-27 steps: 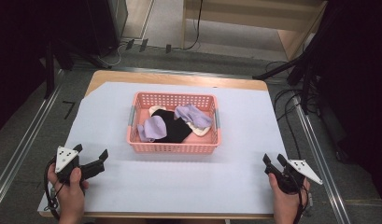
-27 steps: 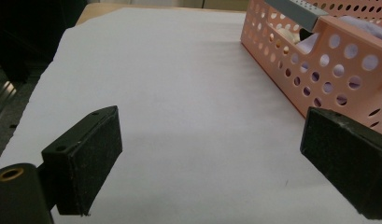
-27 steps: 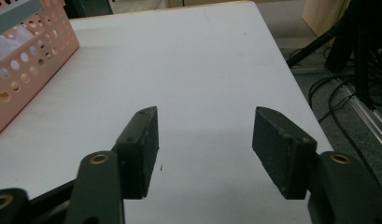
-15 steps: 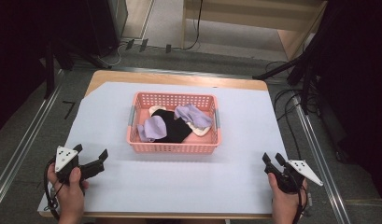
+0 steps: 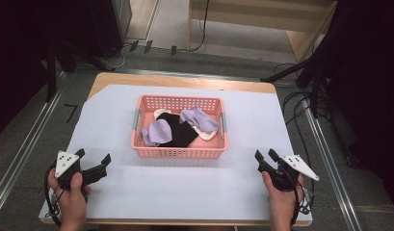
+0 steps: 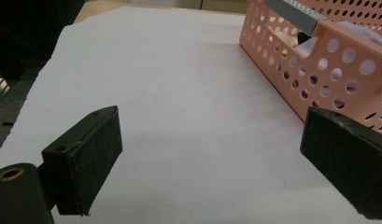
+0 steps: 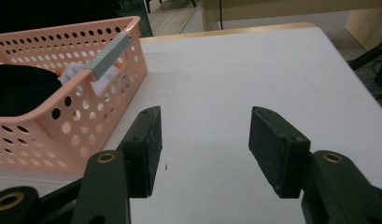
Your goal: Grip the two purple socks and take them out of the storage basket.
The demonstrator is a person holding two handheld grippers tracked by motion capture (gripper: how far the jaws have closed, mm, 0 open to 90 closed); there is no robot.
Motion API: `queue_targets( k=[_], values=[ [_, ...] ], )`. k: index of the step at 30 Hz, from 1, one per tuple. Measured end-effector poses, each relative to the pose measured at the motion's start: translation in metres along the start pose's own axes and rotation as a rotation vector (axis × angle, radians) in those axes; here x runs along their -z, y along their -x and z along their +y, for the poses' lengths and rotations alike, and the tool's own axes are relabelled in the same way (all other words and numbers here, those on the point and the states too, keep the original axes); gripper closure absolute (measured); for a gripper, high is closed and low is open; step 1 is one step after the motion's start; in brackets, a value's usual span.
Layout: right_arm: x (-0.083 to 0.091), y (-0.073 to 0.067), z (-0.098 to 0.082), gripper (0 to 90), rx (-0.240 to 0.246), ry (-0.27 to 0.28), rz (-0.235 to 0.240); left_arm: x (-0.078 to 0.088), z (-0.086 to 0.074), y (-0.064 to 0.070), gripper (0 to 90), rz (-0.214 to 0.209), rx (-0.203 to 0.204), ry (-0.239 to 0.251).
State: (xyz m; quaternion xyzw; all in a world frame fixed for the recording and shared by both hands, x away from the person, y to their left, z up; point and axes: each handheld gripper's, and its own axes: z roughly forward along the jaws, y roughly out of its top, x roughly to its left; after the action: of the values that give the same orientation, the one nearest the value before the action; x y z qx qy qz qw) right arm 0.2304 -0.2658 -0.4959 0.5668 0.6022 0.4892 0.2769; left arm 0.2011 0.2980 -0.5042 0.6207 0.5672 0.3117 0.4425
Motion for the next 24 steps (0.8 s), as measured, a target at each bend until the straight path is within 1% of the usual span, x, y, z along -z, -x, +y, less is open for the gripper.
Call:
queue_targets(
  k=[3,5,10,12,15,22,24],
  values=[
    [-0.008,-0.012,0.005,44.4,0.009,-0.001,0.023,0.0,0.0,0.0,6.2,-0.003,0.011,0.004],
    [-0.014,-0.02,0.008,44.2,0.02,-0.005,0.034,0.0,0.0,-0.001,6.2,-0.004,0.011,0.005],
    [-0.028,-0.039,0.015,44.3,0.024,-0.017,0.052,0.0,0.0,-0.001,6.3,-0.004,0.014,0.003],
    [-0.032,-0.045,0.018,44.3,0.014,-0.021,0.052,0.0,0.0,-0.001,6.2,-0.006,0.014,0.001],
    [-0.036,-0.053,0.023,44.3,-0.007,-0.009,0.06,0.0,0.0,-0.001,6.3,-0.006,0.014,0.001],
    [-0.047,-0.078,0.037,44.5,0.028,-0.002,0.09,0.0,0.0,-0.001,6.8,-0.004,0.013,0.002],
    [-0.05,-0.086,0.04,44.5,0.041,0.003,0.108,0.0,0.0,-0.001,6.7,-0.005,0.015,0.001]
  ],
)
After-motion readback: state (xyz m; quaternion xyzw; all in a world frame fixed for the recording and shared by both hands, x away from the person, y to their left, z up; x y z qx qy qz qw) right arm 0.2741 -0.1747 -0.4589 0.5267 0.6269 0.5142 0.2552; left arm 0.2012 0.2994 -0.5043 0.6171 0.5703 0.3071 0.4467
